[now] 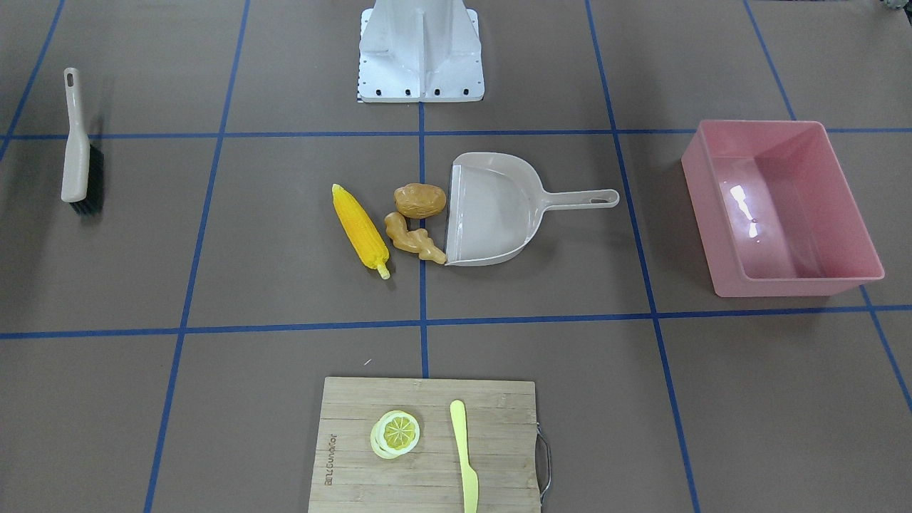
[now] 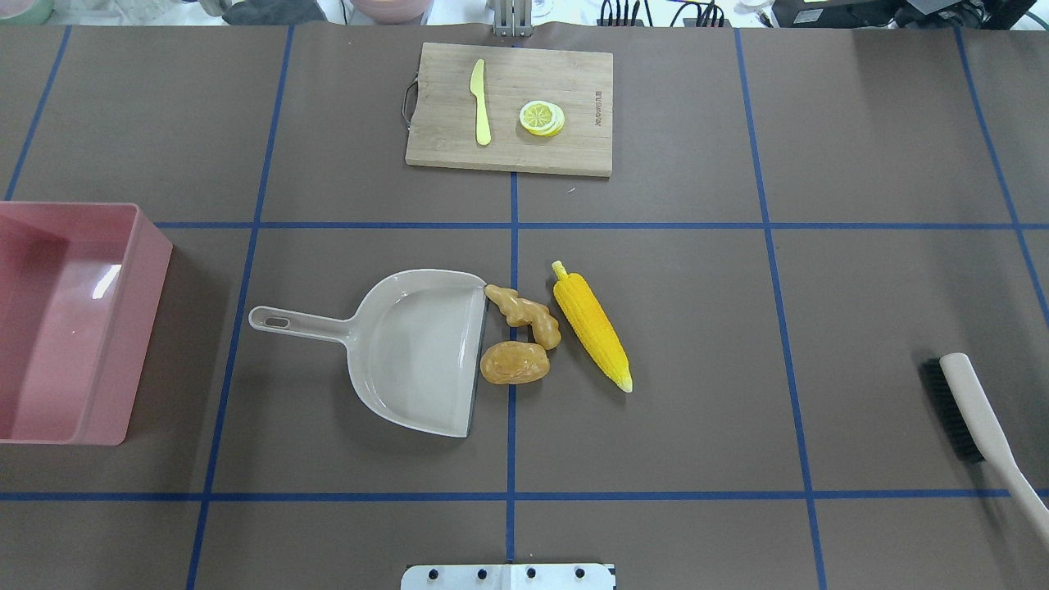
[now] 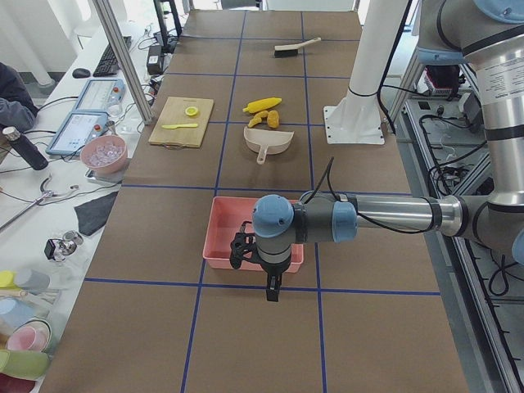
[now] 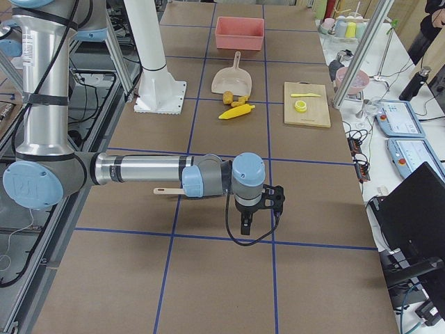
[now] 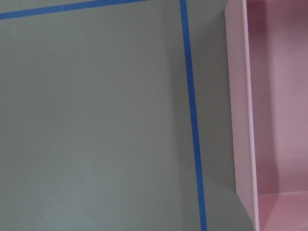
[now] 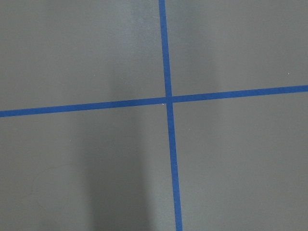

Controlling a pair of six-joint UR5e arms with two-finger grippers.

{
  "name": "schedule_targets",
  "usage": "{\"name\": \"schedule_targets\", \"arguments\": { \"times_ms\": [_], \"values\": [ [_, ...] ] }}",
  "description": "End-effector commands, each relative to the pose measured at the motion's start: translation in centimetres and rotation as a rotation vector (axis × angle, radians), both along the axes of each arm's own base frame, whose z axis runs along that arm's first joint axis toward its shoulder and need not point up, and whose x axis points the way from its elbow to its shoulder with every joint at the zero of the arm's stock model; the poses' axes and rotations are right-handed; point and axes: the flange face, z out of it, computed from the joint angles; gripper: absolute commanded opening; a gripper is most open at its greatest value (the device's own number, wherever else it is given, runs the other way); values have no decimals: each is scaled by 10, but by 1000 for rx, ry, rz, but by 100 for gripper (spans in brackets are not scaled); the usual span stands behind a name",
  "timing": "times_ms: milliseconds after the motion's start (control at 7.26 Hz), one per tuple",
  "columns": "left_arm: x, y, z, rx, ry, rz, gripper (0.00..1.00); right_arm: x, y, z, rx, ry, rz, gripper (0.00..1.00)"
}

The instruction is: Sweep and dump trash into bin

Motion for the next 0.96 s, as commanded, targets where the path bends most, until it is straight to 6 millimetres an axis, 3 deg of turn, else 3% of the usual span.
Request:
{"name": "schedule_targets", "arguments": {
  "times_ms": [0, 413, 827],
  "values": [
    [-1, -1, -5, 10, 1, -3, 99, 1, -1, -1, 7, 3, -4, 100],
    [-5, -5, -25, 55, -2, -12, 99, 1, -4, -1, 10, 15, -4, 100],
    [-3, -30, -51, 127, 11, -8, 99, 0, -2, -1, 13, 21, -7, 100]
  ]
}}
